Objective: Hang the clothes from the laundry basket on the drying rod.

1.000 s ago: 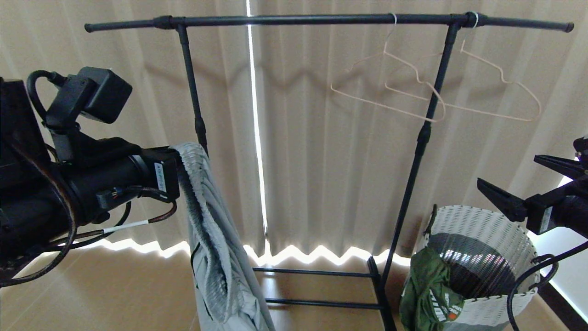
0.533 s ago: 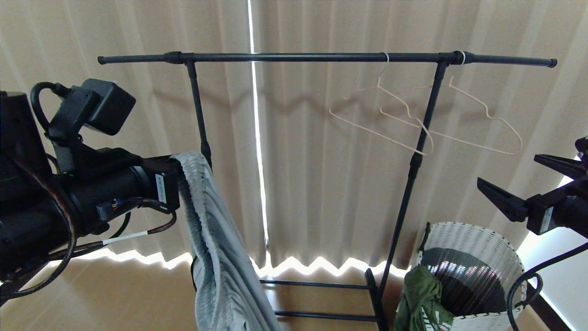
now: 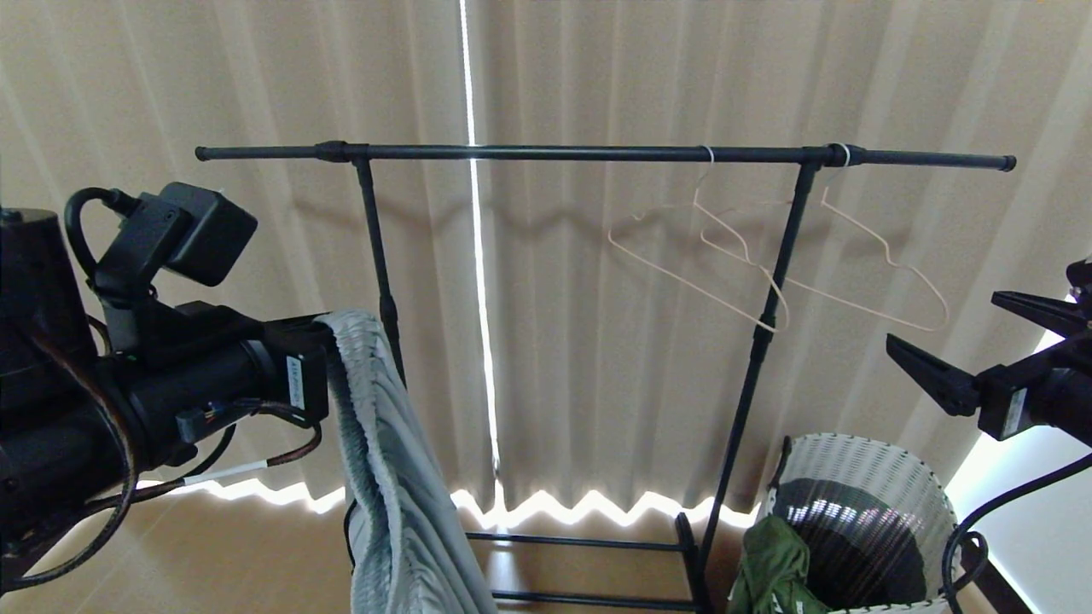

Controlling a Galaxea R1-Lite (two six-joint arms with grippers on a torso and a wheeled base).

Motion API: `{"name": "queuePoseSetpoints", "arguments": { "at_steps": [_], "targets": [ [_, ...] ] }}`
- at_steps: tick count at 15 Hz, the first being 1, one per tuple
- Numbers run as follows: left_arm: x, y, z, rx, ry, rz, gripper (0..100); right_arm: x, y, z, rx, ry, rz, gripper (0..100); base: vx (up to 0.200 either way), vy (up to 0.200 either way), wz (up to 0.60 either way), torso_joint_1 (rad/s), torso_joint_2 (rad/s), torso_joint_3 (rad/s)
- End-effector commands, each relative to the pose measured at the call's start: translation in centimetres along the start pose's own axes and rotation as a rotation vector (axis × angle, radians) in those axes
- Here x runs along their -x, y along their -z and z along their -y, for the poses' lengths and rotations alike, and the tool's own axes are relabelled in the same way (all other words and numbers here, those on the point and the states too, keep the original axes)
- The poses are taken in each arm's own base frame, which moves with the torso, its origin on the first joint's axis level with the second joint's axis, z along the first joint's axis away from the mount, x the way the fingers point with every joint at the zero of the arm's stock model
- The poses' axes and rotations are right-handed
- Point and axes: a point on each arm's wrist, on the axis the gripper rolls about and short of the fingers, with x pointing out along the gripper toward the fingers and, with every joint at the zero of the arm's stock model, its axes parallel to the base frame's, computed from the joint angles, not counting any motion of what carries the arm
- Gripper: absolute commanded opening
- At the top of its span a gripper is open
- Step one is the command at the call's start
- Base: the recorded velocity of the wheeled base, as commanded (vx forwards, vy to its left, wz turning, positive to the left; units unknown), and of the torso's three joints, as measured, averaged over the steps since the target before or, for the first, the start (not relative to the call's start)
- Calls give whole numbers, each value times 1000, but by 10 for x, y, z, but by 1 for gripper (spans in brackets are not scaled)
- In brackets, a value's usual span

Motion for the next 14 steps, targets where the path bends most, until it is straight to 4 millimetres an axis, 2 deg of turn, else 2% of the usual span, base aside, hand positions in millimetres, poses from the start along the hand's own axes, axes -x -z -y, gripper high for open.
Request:
{"name": "queuePoseSetpoints", "arguments": {
  "at_steps": [1, 4, 8, 10, 14],
  "targets": [
    [2, 5, 0, -16, 0, -8, 0, -1, 1, 0, 0, -1, -4, 100, 0, 0, 0, 27, -71, -41],
    [4, 18, 1, -16, -10, 43, 0, -3, 2, -1, 0, -4, -12, 100, 0, 0, 0, 0, 0, 0],
    [8, 18, 1, -18, -10, 71, 0, 1, 7, -1, -2, -5, -22, 100, 0, 0, 0, 0, 0, 0],
    [18, 20, -1, 3, -16, 84, 0, 5, 4, -1, 0, 1, -6, 100, 0, 0, 0, 0, 0, 0],
    [31, 41, -1, 13, -9, 36, 0, 13, 2, 1, 0, 11, 15, 100, 0, 0, 0, 0, 0, 0]
  ]
}}
